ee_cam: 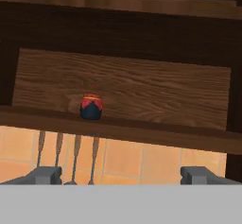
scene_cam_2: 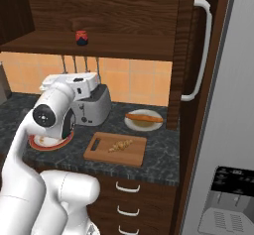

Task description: From the different types of pastries on the counter, select a croissant and place it on the cutting board. Then retrieve a jar of jam from the cabinet and place it alongside the croissant on the cutting board.

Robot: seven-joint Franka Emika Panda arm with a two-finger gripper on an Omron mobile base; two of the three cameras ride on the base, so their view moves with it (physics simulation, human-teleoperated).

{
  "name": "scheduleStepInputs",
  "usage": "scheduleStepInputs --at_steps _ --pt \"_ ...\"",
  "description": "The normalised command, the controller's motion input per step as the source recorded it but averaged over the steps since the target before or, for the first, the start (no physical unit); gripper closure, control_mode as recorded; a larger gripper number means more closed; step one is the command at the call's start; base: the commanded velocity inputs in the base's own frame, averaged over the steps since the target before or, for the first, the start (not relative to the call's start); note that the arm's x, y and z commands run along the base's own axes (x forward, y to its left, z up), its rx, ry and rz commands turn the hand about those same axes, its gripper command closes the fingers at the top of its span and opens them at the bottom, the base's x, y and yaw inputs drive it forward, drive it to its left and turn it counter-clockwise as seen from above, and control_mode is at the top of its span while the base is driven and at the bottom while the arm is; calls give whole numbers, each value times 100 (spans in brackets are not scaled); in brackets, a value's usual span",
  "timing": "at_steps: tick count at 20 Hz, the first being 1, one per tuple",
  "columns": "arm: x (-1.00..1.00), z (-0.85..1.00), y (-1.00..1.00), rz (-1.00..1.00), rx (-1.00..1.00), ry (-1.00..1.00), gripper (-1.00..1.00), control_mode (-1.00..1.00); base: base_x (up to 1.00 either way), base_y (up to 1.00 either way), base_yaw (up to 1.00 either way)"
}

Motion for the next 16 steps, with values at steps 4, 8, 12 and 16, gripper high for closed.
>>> scheduleStepInputs --at_steps 4,8,12,16 --pt "-13 96 7 0 -8 13 -100 -100 0 0 0" --pt "-23 98 3 0 -6 18 -100 -100 0 0 0" --pt "-6 58 7 0 -3 16 -100 -100 0 0 0" --pt "13 8 3 0 0 5 -100 -100 0 0 0"
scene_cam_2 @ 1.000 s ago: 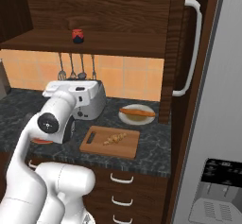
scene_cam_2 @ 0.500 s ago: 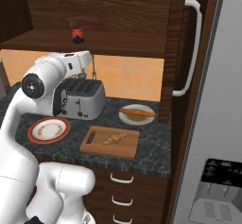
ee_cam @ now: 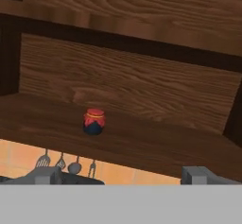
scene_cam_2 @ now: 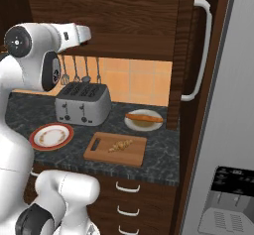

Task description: From the different types of pastries on the counter, select a croissant and place it on the cutting board. Then retrieve a jar of jam from the cabinet and place it alongside the croissant on the cutting board.

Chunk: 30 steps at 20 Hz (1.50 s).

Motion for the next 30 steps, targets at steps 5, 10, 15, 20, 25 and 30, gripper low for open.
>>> scheduleStepInputs --at_steps 5,10,15,20,25,30 --pt "5 28 27 0 0 8 -100 -100 0 0 0" --pt "9 1 11 0 0 3 -100 -100 0 0 0" --pt "-4 0 26 -2 0 -4 -100 -100 0 0 0" --pt "0 0 43 0 23 0 -100 -100 0 0 0" --pt "2 0 5 0 18 1 -100 -100 0 0 0" --pt "3 -18 0 0 -2 1 -100 -100 0 0 0"
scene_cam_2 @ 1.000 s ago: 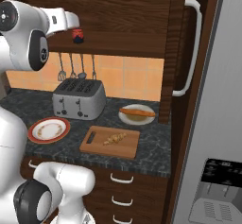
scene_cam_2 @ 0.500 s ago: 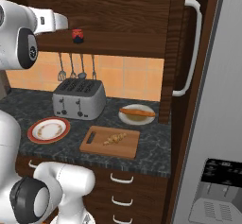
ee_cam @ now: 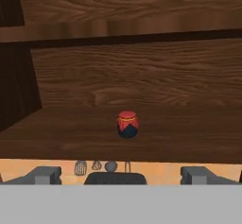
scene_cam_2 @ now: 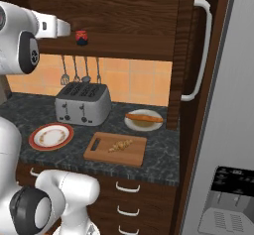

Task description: From the different types of pastries on the counter, select a croissant and place it on the cutting board. Then retrieve a jar of jam from the cabinet and place it alongside the croissant on the cutting board.

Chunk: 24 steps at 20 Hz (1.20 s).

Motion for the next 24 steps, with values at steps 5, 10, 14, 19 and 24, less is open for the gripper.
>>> scheduleStepInputs --at_steps 5,10,14,19,24 --pt "17 -18 0 0 -1 2 -100 -100 0 0 0" --pt "32 -4 -11 0 0 5 -100 -100 0 0 0" --pt "30 -6 -10 0 0 11 -100 -100 0 0 0" --pt "27 -5 -1 0 0 10 -100 -100 0 0 0" --pt "9 -3 0 0 0 4 -100 -100 0 0 0"
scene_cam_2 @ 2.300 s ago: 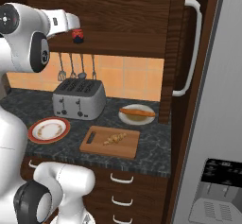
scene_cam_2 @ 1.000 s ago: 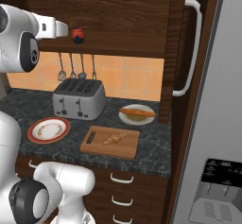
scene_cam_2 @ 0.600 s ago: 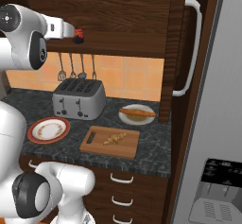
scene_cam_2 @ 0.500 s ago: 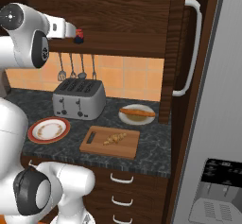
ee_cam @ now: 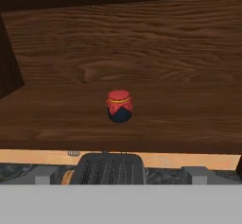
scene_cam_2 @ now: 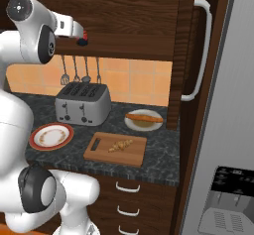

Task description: From the different types of pastries on the counter, select a croissant and place it on the cutting board. Then retrieve a jar of jam from the cabinet and place it alongside the croissant on the cutting board.

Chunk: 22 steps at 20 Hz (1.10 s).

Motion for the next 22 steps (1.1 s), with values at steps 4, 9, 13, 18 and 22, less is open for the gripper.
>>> scheduleStepInputs --at_steps 4,9,13,18,22 --pt "0 -12 0 0 0 3 -100 -100 0 0 0" --pt "0 -17 0 0 0 0 -100 -100 0 0 0" --pt "0 -15 0 0 0 0 -100 -100 0 0 0" --pt "5 -8 0 0 0 0 -100 -100 0 0 0" --pt "14 -9 0 0 0 0 -100 -100 0 0 0"
